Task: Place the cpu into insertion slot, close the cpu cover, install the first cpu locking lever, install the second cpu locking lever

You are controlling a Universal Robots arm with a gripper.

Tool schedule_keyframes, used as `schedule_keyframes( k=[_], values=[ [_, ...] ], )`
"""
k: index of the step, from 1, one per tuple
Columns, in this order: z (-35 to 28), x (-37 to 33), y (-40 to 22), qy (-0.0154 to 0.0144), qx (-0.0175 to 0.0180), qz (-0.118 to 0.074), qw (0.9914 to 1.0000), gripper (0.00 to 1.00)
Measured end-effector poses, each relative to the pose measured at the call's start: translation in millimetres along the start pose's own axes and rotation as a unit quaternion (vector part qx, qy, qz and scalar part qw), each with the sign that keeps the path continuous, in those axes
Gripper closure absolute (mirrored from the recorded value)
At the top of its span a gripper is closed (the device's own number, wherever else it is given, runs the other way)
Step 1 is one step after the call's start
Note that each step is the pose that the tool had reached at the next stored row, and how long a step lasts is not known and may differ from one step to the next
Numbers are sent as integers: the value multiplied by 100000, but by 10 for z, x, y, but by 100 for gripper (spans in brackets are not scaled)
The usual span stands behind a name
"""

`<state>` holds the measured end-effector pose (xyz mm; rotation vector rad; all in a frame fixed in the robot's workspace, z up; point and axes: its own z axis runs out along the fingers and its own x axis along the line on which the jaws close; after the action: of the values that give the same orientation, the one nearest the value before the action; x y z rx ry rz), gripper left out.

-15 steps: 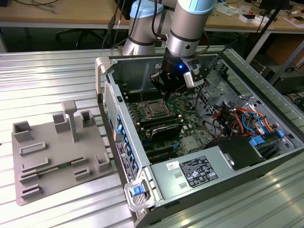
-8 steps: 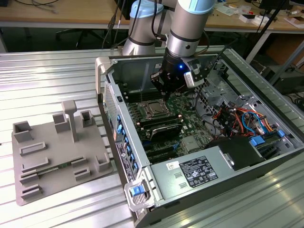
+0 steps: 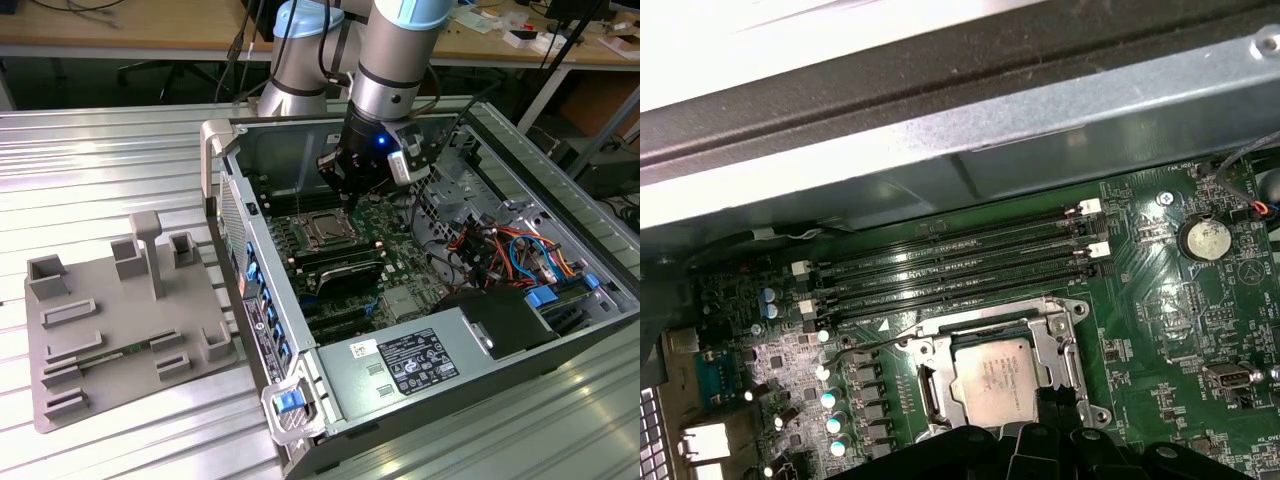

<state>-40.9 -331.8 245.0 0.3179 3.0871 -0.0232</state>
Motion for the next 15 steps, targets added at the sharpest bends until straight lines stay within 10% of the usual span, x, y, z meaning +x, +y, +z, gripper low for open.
schedule_keyframes(
  k=[15],
  values=[
    [0,0,0,-18,-70,-1728,99985,89]
  ],
)
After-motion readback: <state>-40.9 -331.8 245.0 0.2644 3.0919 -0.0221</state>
